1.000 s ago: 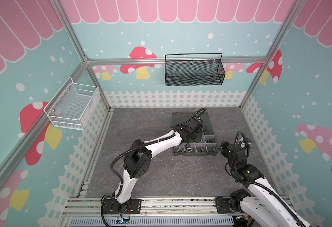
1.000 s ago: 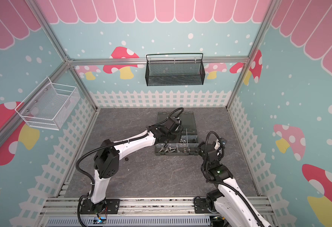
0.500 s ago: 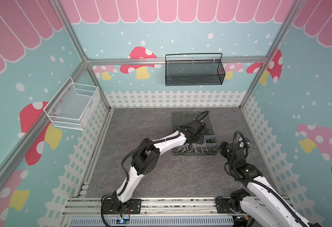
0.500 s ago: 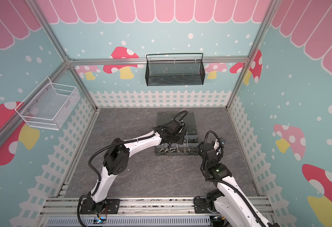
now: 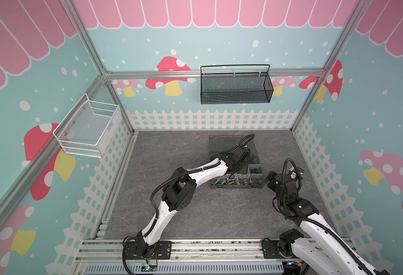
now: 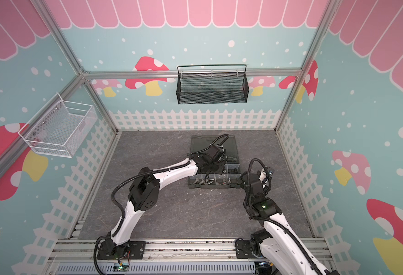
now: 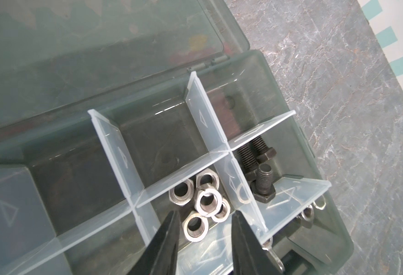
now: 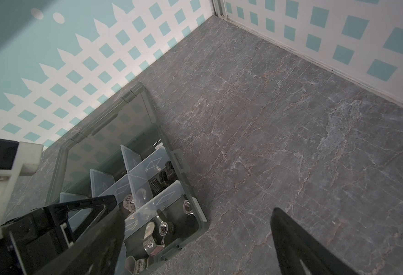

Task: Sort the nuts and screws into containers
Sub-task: 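Open the left gripper to drop the silver nut into the nut compartment, then move the open left gripper over the black nuts on the table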

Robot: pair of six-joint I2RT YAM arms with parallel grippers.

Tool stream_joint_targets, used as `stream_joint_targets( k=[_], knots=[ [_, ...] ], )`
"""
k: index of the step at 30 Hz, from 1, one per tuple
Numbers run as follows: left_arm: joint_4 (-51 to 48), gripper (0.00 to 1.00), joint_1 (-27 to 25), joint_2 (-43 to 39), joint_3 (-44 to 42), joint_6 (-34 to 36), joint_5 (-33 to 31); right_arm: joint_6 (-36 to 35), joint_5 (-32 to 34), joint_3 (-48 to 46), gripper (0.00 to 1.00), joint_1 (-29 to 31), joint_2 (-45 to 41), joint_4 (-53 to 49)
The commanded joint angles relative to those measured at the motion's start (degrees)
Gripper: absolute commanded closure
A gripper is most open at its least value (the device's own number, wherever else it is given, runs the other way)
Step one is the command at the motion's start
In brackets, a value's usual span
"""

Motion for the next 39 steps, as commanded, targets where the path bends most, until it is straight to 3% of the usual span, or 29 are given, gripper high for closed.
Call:
stream_joint_targets(
  k=[1,11,19,27,31,39],
  knots=[
    [-0.7,0.62,0.4,-1.7,0.0,0.9,-1.7,0.9,0.4,0.6,0.03,-0.3,-0.1,-0.2],
    [0.2,0.57,0.3,-13.2,-6.6,0.3,-6.0,0.9,0.6,0.6,0.03,-0.4,-0.2,-0.2],
    [1.7,0.4,2.2,-27.5,-22.4,-2.3,-13.6,0.5,0.8,0.4,0.03,-0.3,-0.9,-0.2],
    [3.2,0.23,10.6,-42.9,-41.5,-8.1,-14.5,0.8,0.6,0.6,0.03,-0.3,-0.6,0.0],
    [3.2,0.22,15.6,-47.6,-48.1,-9.8,-13.9,0.8,0.2,0.7,0.03,-0.3,0.0,0.3],
    [3.0,0.32,22.5,-48.5,-55.7,-10.9,-11.1,0.8,0.0,1.2,0.03,-0.3,0.7,0.6]
  ],
)
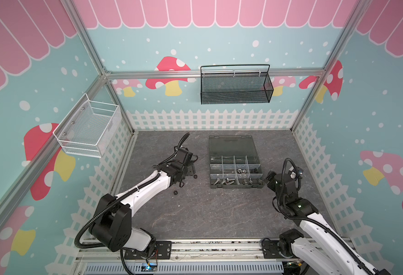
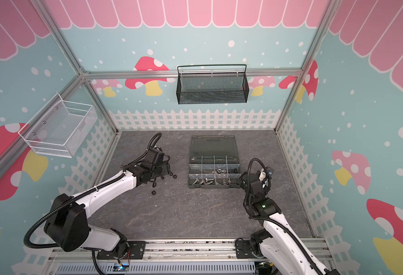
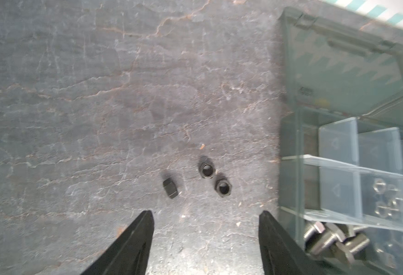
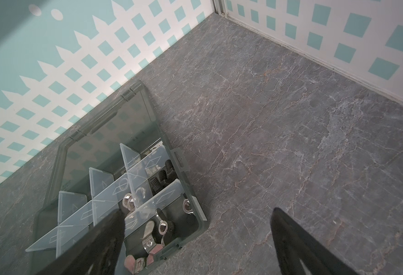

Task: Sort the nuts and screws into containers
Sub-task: 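Move the open left gripper over the black nuts on the table, then lower the left gripper and close it on a black hex nut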

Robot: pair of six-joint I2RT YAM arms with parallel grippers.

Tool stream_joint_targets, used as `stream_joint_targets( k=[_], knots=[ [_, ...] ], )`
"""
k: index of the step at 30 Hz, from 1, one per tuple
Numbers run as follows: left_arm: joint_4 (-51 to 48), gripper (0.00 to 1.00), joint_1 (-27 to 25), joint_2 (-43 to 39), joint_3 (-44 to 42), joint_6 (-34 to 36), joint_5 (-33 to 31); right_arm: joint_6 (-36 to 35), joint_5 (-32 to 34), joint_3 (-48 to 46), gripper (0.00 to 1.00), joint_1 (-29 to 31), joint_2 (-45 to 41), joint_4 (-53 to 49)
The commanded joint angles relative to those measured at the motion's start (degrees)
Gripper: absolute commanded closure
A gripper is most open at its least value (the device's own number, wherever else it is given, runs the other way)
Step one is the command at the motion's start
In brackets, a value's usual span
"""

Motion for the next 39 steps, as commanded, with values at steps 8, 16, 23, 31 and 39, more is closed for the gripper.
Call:
stream_joint_targets(
  k=[8,16,23,31,39],
  knots=[
    [0.6,0.4,3.3,6.0,-1.1,-0.9,2.2,0.6,0.3,1.4,0.03,-0.3,0.6,0.7],
    [1.8,0.45,3.9,11.4,-0.1,-0.4,3.6,0.5,0.6,1.4,0.03,-0.3,0.5,0.7],
    [2.8,0.49,5.9,14.8,0.6,-0.1,4.2,0.4,0.5,1.3,0.03,-0.3,0.5,0.7],
    [3.9,0.5,7.1,18.2,1.6,0.3,5.9,0.5,0.5,1.2,0.03,-0.3,0.8,0.7],
    [3.9,0.67,7.3,18.9,1.9,0.3,6.6,0.7,0.5,1.1,0.03,-0.3,0.8,0.7]
  ],
)
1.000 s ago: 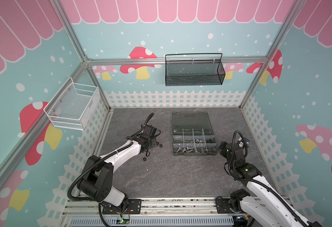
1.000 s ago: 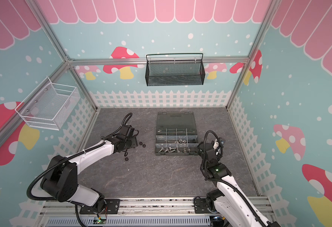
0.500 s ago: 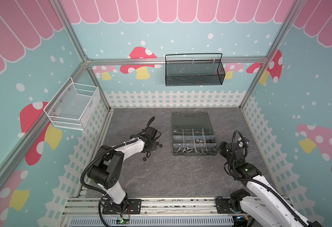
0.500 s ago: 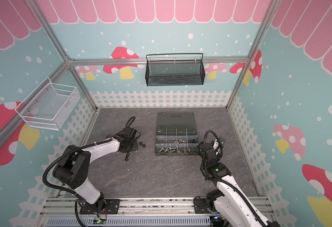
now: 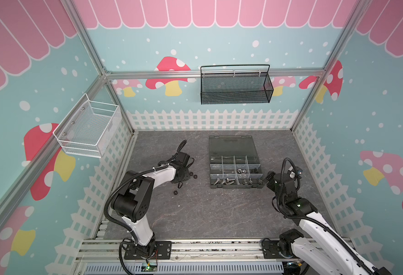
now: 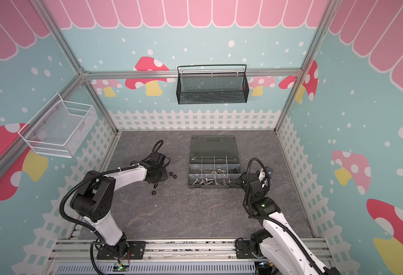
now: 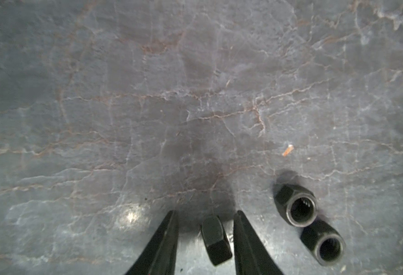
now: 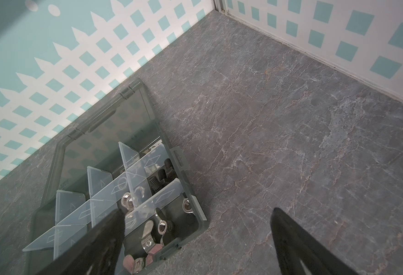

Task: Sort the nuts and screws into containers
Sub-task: 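Lower the left gripper and close it on a black hex nut, then lift the black nut with the left gripper and carry it over the box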

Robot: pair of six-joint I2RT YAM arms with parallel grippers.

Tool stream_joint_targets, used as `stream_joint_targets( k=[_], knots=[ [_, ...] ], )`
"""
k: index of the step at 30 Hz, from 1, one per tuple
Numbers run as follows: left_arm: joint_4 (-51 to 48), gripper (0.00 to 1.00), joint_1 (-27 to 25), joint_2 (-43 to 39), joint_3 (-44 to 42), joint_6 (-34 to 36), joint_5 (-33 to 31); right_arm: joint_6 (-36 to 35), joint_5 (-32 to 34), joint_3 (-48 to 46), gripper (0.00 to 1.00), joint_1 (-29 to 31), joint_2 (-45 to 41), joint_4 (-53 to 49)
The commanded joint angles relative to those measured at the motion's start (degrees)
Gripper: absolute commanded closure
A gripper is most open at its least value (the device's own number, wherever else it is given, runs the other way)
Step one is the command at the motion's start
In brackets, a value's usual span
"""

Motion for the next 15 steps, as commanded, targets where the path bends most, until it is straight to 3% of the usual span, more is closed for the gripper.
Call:
stream_joint_targets(
  k=[1,15],
  knots=[
    [0.7,0.69,0.3,1.0,0.9,0.1,0.5,0.7,0.6,1.0,0.03,-0.3,0.0,0.4],
    [0.7,0.93,0.1,-4.8,-0.3,-0.2,0.3,0.9,0.2,0.8,0.03,-0.3,-0.1,0.3]
  ],
)
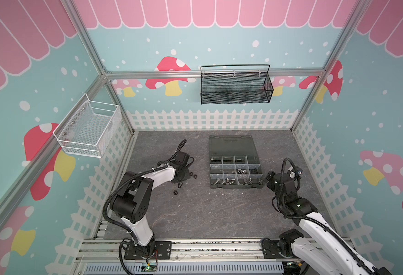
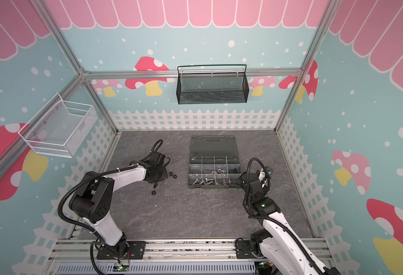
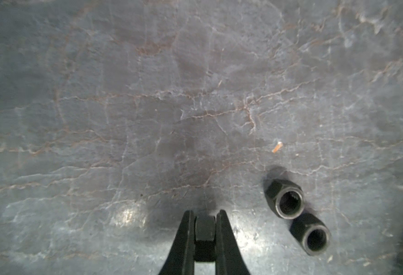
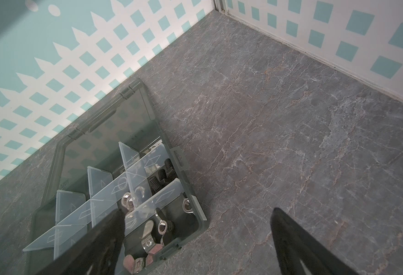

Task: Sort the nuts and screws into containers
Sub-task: 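Lift the black nut with the left gripper and carry it over the box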

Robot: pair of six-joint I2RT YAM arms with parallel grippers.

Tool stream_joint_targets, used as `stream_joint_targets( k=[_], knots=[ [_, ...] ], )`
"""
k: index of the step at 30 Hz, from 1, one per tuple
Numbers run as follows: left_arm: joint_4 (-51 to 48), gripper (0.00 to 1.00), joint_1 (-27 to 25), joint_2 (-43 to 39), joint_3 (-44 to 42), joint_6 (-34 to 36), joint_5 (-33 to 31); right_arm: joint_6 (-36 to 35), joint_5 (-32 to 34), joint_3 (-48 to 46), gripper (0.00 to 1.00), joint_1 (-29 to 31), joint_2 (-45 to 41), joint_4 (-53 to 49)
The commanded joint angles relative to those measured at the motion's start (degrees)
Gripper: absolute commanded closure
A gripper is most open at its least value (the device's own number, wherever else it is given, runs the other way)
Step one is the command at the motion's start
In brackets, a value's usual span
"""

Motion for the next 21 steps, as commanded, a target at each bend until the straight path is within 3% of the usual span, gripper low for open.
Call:
stream_joint_targets(
  k=[1,12,21],
  knots=[
    [0.8,0.94,0.1,-3.4,-0.4,-0.2,-0.7,0.9,0.3,0.7,0.03,-0.3,0.0,0.4],
    [0.8,0.93,-2.5,-9.4,0.6,0.3,-1.9,1.0,0.4,0.4,0.03,-0.4,-0.7,0.3],
    [0.8,0.93,-11.1,-10.2,7.1,0.9,-2.0,1.2,0.4,0.3,0.03,-0.3,-1.0,0.3]
  ],
)
